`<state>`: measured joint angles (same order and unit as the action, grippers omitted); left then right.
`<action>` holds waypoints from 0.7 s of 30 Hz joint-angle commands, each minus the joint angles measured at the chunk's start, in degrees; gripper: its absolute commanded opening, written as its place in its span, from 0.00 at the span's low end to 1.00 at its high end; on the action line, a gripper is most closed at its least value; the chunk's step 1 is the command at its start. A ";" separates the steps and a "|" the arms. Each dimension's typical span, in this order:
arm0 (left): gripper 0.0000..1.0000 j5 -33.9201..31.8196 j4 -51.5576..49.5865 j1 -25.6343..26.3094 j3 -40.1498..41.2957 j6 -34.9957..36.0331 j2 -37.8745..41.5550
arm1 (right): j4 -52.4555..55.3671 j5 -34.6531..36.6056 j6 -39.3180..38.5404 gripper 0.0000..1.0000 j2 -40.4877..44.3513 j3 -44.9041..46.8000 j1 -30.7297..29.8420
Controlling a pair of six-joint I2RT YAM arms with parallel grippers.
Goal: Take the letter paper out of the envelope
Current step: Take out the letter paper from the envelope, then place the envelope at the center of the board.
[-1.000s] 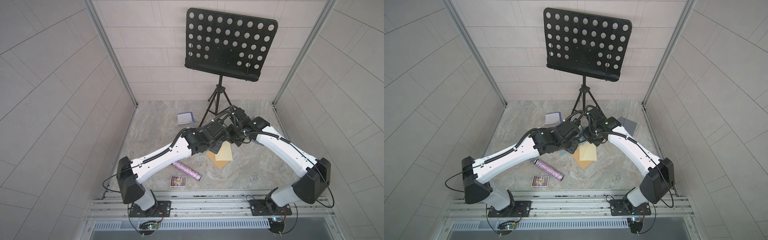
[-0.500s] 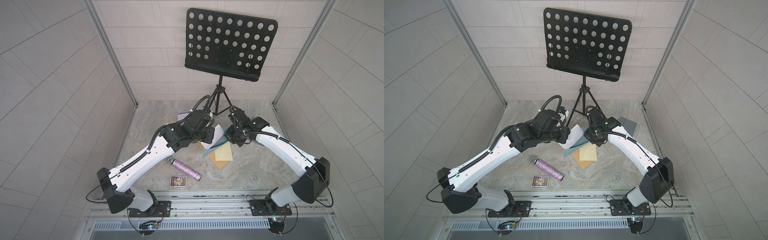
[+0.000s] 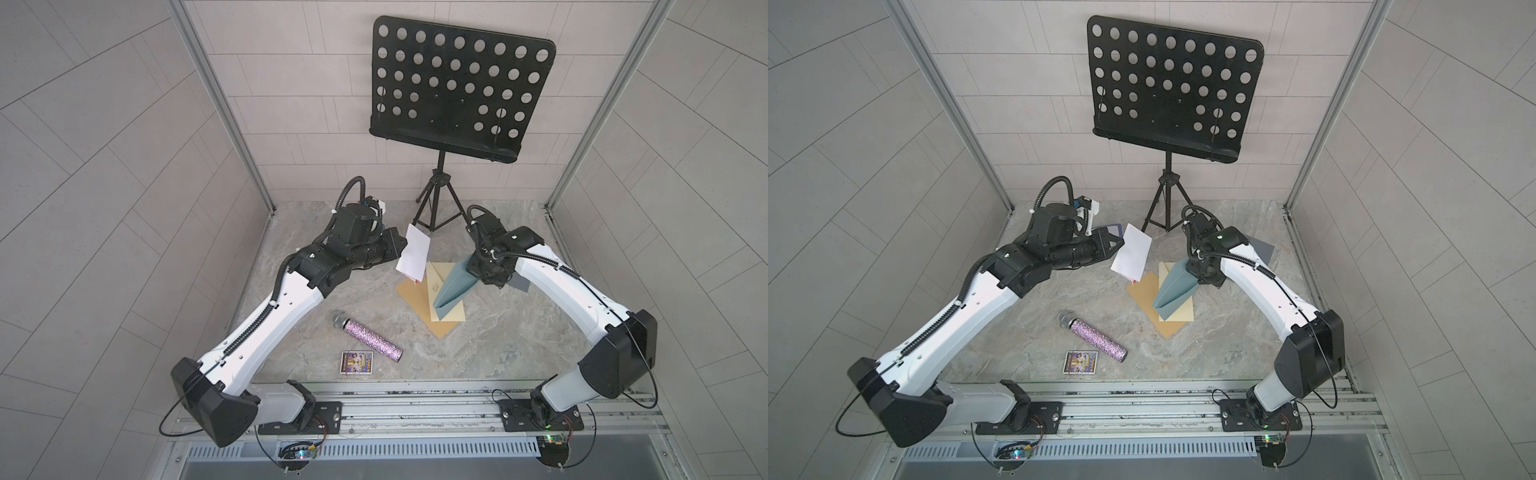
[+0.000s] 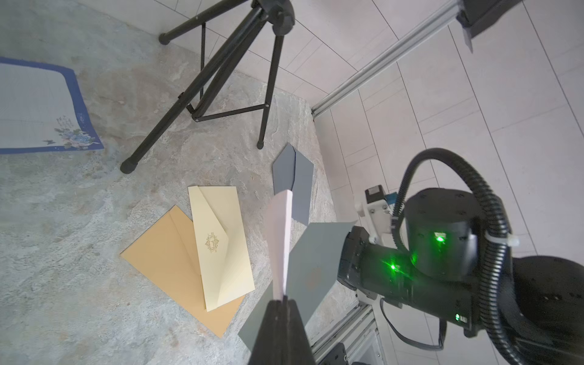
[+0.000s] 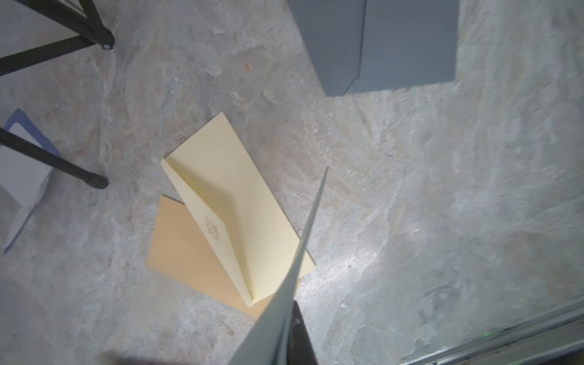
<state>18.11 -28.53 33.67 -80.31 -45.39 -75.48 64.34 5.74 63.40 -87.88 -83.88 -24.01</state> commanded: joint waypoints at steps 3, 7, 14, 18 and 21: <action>0.00 5.03 6.24 -0.92 3.42 -5.41 -0.50 | 11.12 12.14 -6.31 0.00 0.95 2.41 4.77; 0.00 7.69 7.64 -0.96 5.74 -5.38 -1.77 | 12.32 19.00 -8.11 0.00 2.18 5.20 8.71; 0.00 12.02 10.46 -0.97 8.41 -6.09 -3.52 | 11.50 15.36 -5.59 0.00 -0.02 10.98 22.74; 0.00 12.56 11.38 -0.98 9.74 -6.51 -3.57 | 12.43 11.77 -2.05 0.00 -4.73 9.14 28.01; 0.00 12.92 12.10 -0.97 10.43 -6.97 -3.46 | 13.53 7.45 1.88 0.00 -8.61 8.86 31.50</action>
<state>29.67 -19.07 32.64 -70.59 -51.20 -79.18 74.43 16.82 60.49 -93.76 -74.61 5.50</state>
